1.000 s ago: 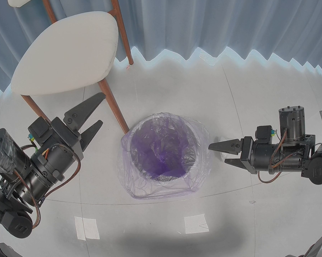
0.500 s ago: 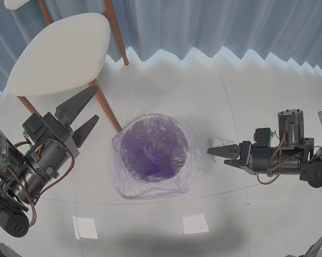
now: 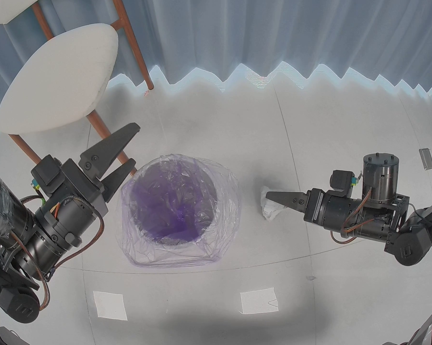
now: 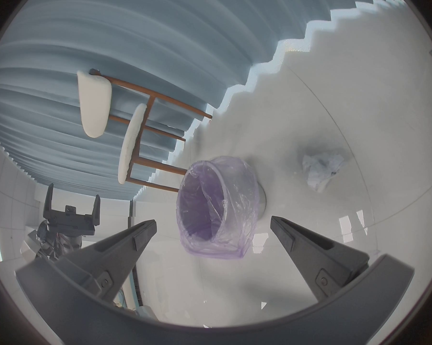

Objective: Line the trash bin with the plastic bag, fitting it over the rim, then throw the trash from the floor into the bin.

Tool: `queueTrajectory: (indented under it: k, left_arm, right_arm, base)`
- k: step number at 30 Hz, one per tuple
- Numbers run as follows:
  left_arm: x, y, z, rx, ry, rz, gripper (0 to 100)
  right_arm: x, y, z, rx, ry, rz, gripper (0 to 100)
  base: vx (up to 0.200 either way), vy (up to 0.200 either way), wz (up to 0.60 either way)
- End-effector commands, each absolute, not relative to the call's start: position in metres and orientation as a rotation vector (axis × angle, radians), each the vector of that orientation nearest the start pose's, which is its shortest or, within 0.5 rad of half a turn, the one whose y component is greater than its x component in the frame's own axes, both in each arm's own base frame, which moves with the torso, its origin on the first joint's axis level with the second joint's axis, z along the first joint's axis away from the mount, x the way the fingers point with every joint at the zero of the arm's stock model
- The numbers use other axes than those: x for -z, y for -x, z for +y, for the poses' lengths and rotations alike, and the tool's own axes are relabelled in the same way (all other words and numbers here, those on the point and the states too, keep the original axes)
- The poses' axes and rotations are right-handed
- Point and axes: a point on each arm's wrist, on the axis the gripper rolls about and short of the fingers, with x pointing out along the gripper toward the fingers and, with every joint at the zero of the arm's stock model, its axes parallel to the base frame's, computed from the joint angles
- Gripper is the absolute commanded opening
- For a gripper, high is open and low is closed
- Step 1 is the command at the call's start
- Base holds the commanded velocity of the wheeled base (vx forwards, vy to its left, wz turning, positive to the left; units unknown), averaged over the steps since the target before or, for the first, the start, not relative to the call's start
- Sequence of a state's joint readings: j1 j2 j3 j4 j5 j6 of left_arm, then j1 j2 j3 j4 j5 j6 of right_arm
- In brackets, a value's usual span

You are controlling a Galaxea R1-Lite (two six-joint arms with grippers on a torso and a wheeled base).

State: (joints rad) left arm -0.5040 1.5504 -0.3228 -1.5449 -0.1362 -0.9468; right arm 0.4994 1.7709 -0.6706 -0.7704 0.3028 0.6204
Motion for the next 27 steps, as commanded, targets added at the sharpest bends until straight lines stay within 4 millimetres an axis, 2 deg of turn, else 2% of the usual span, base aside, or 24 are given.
queueTrajectory:
  k: [1,9,10,11,12,17,21,27]
  left_arm:
    - [-0.186,-0.183,-0.114,0.761,0.932,0.043,100]
    - [-0.184,-0.184,-0.113,0.750,0.884,0.029,100]
    - [-0.184,-0.183,-0.113,0.748,0.884,0.030,100]
    - [-0.184,-0.183,-0.113,0.748,0.884,0.030,100]
    - [-0.184,-0.183,-0.113,0.749,0.884,0.030,100]
    - [-0.182,-0.186,-0.113,0.742,0.884,0.036,100]
    - [-0.179,-0.188,-0.114,0.733,0.887,0.050,100]
    - [-0.178,-0.187,-0.115,0.737,0.882,0.054,100]
  right_arm:
    - [-0.121,-0.258,0.168,-0.689,-0.518,0.615,100]
    - [-0.079,-0.286,0.187,-0.693,-0.508,0.638,100]
    - [-0.067,-0.293,0.188,-0.688,-0.508,0.631,100]
    - [-0.067,-0.293,0.188,-0.688,-0.508,0.631,100]
    - [-0.056,-0.300,0.190,-0.690,-0.516,0.608,100]
    - [-0.034,-0.325,0.192,-0.676,-0.528,0.568,100]
    - [-0.036,-0.346,0.190,-0.663,-0.547,0.515,100]
    - [-0.032,-0.351,0.190,-0.656,-0.551,0.509,100]
  base:
    - [0.000,0.000,0.00]
    - [0.000,0.000,0.00]
    - [0.000,0.000,0.00]
    - [0.000,0.000,0.00]
    - [0.000,0.000,0.00]
    - [0.000,0.000,0.00]
    - [0.000,0.000,0.00]
    - [0.000,0.000,0.00]
